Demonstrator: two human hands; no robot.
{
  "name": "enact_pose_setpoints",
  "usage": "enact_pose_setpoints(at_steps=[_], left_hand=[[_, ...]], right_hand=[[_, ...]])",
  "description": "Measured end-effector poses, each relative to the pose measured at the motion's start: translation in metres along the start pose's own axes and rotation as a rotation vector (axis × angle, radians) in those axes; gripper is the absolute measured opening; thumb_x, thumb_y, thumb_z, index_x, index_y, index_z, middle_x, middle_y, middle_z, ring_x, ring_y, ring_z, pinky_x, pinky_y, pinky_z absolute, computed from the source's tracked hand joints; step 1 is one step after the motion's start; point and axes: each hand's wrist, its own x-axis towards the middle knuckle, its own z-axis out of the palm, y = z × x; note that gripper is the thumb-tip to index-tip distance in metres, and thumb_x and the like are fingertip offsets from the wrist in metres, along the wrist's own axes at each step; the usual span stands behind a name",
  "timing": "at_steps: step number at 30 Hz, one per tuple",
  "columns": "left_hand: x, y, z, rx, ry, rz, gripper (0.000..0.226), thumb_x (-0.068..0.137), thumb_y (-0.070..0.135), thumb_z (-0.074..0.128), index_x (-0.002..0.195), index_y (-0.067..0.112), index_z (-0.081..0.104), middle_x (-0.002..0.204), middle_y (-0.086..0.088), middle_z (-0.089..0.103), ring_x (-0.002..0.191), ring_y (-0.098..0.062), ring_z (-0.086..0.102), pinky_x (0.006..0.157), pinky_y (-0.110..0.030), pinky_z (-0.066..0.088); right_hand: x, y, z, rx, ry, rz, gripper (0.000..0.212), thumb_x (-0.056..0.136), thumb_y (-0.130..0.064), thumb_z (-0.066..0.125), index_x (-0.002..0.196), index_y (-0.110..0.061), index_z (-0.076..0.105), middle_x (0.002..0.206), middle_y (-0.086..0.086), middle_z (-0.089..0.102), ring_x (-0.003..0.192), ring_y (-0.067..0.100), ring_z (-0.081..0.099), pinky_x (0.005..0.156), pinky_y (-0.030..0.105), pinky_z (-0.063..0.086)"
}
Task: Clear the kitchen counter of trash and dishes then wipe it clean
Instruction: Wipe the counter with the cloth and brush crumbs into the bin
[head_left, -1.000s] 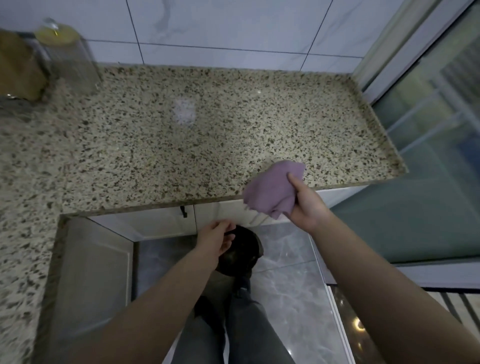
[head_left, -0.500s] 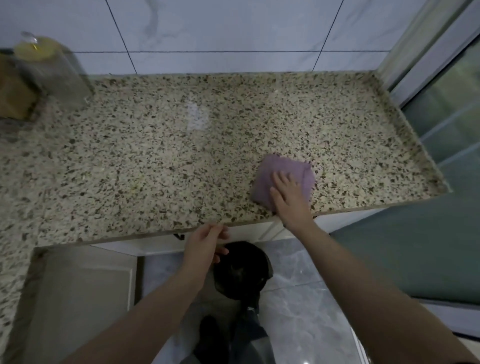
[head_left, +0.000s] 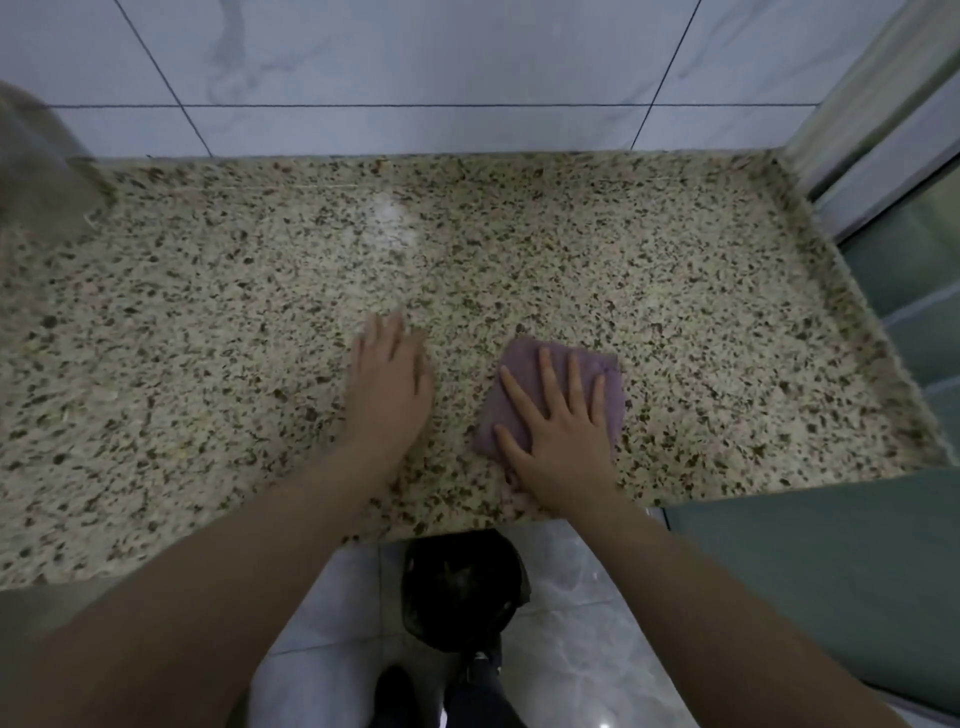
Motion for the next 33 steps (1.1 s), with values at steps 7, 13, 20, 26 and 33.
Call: enact_pose_setpoints(at_steps=[7, 13, 20, 26, 33], left_hand=[[0.054, -0.011, 0.019, 0.191, -0.004, -0.074, 0.057, 0.101, 0.038, 0.036, 0.154, 0.019, 0.026, 0.163, -0.006, 0.019, 0.151, -0.028, 0.011, 0.123, -0.046, 0.011], [0.054, -0.01, 0.018, 0.198, -0.025, -0.1, 0.057, 0.102, 0.039, 0.031, 0.156, 0.023, 0.022, 0.165, -0.001, 0.011, 0.153, -0.02, 0.002, 0.124, -0.042, 0.008], [0.058, -0.009, 0.016, 0.233, -0.052, -0.093, 0.06, 0.099, 0.039, 0.024, 0.156, 0.023, 0.02, 0.165, -0.001, 0.011, 0.153, -0.02, 0.003, 0.124, -0.043, 0.008], [0.059, -0.006, 0.014, 0.285, -0.095, -0.114, 0.061, 0.098, 0.039, 0.021, 0.157, 0.023, 0.017, 0.165, -0.001, 0.005, 0.153, -0.02, -0.003, 0.124, -0.044, 0.01], [0.058, -0.005, 0.015, 0.241, -0.083, -0.111, 0.061, 0.097, 0.038, 0.023, 0.155, 0.021, 0.022, 0.165, -0.001, 0.007, 0.153, -0.02, -0.002, 0.124, -0.043, 0.007]], right_hand=[[0.085, 0.057, -0.007, -0.025, -0.039, -0.068, 0.068, 0.095, -0.069, 0.02, 0.155, -0.043, -0.001, 0.166, 0.001, -0.01, 0.151, 0.029, -0.014, 0.121, 0.057, -0.001], [0.182, 0.095, -0.016, -0.044, -0.068, -0.054, 0.069, 0.093, -0.07, 0.018, 0.154, -0.046, -0.004, 0.165, -0.002, -0.013, 0.151, 0.029, -0.015, 0.121, 0.056, -0.001], [0.278, 0.109, -0.027, -0.008, -0.083, -0.02, 0.068, 0.092, -0.069, 0.016, 0.154, -0.046, 0.001, 0.166, -0.001, -0.007, 0.152, 0.031, -0.009, 0.121, 0.055, -0.003], [0.214, 0.106, -0.019, -0.016, -0.012, -0.118, 0.066, 0.096, -0.068, 0.02, 0.155, -0.043, 0.004, 0.166, 0.0, -0.004, 0.152, 0.031, -0.01, 0.122, 0.054, 0.0], [0.262, 0.202, -0.029, -0.037, 0.005, 0.099, 0.067, 0.093, -0.068, 0.021, 0.155, -0.043, 0.013, 0.166, 0.0, 0.006, 0.152, 0.032, 0.003, 0.121, 0.055, 0.003]])
